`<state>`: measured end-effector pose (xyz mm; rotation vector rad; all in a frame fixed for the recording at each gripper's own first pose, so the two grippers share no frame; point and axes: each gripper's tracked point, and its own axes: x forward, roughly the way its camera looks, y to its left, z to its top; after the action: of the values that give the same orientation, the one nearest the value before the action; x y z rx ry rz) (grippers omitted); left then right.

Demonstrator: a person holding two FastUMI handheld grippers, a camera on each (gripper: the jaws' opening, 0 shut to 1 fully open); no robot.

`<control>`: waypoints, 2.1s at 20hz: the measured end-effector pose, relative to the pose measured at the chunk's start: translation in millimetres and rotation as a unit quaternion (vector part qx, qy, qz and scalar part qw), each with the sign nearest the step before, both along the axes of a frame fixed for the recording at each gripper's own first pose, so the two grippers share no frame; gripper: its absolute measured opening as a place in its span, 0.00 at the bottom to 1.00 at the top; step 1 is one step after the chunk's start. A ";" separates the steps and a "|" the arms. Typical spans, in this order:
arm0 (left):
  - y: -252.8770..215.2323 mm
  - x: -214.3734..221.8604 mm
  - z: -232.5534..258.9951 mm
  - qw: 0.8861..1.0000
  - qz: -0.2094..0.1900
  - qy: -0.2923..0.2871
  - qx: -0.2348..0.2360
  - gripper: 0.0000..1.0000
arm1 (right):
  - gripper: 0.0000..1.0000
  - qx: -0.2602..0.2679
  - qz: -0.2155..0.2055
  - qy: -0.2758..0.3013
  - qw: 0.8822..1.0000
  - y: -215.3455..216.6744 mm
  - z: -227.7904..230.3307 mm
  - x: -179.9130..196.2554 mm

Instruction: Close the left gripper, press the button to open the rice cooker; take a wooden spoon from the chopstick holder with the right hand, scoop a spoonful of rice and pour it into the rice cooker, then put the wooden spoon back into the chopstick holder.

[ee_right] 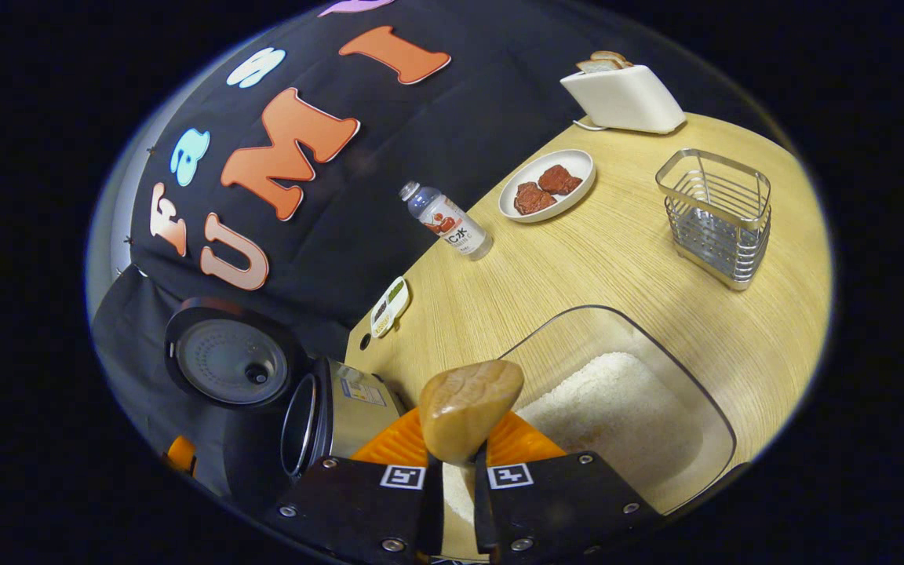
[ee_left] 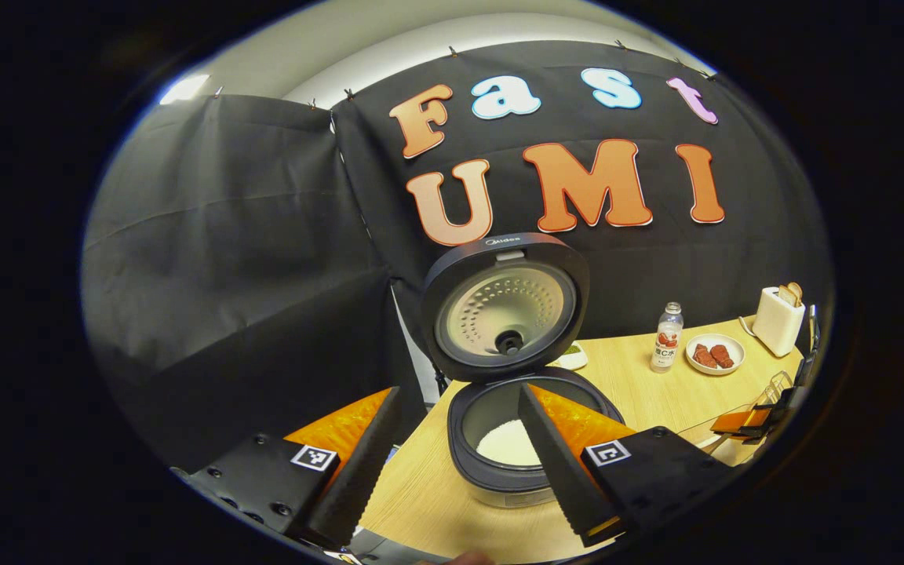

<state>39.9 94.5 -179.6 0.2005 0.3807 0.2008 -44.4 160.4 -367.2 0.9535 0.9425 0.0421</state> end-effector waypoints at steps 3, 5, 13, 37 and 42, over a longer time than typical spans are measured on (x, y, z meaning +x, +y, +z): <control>-2.0 1.4 -0.7 1.000 0.000 0.002 0.001 0.92 | 0.15 0.022 -0.008 0.007 1.000 -3.3 -1.6 2.8; -5.0 3.8 -1.4 1.000 -0.003 0.001 0.003 0.92 | 0.15 0.044 -0.018 0.014 0.999 -5.3 -2.4 4.0; -18.1 8.0 3.0 1.000 -0.011 -0.002 0.008 0.99 | 0.11 0.093 -0.048 0.019 0.994 -35.4 -5.2 8.1; -34.3 -6.6 30.2 0.998 0.023 -0.051 0.002 1.00 | 0.14 0.328 -0.140 -0.005 0.934 -85.3 97.3 63.5; -14.3 -19.1 39.0 0.997 0.039 -0.072 0.005 0.92 | 0.14 0.363 -0.106 -0.023 0.925 -49.8 142.8 80.6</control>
<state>20.8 80.2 -140.6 0.1794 0.2448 0.2929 36.2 110.6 -224.5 1.7309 0.7769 0.2423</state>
